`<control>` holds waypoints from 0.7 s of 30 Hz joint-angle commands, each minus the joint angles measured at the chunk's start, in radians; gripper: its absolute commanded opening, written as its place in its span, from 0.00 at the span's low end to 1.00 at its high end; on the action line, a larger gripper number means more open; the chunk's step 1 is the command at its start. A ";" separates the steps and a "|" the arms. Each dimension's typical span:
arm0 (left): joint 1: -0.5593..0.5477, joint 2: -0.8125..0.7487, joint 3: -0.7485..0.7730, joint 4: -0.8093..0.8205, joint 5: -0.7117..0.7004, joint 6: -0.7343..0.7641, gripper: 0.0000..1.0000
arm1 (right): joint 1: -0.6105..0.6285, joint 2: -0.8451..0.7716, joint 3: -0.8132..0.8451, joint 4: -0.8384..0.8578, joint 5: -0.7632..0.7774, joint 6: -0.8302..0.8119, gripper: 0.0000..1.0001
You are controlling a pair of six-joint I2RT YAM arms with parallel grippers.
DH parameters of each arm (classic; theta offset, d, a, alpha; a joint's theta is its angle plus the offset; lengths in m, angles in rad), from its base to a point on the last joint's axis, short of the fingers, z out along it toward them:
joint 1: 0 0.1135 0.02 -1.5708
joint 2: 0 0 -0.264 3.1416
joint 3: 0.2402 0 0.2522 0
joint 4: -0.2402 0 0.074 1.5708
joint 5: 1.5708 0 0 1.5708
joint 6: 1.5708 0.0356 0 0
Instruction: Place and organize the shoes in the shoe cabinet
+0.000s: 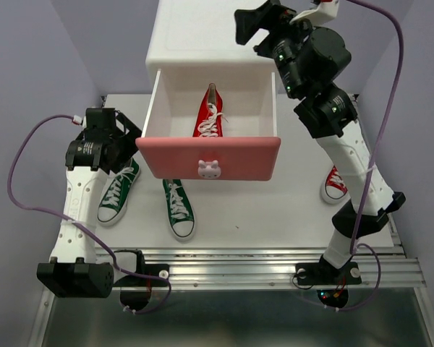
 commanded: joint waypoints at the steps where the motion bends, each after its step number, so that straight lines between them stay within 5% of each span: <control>1: 0.005 -0.009 -0.007 0.021 -0.002 0.022 0.99 | -0.135 -0.055 -0.026 0.040 0.091 0.024 1.00; 9: 0.005 -0.033 -0.034 0.009 -0.002 0.024 0.99 | -0.308 -0.081 -0.118 -0.084 0.190 0.062 1.00; 16: 0.005 -0.047 -0.045 -0.013 -0.008 0.030 0.99 | -0.626 -0.040 -0.136 -0.572 -0.063 0.377 1.00; 21: 0.005 -0.055 -0.059 -0.025 -0.010 0.036 0.99 | -0.652 -0.003 -0.207 -0.823 0.092 0.326 1.00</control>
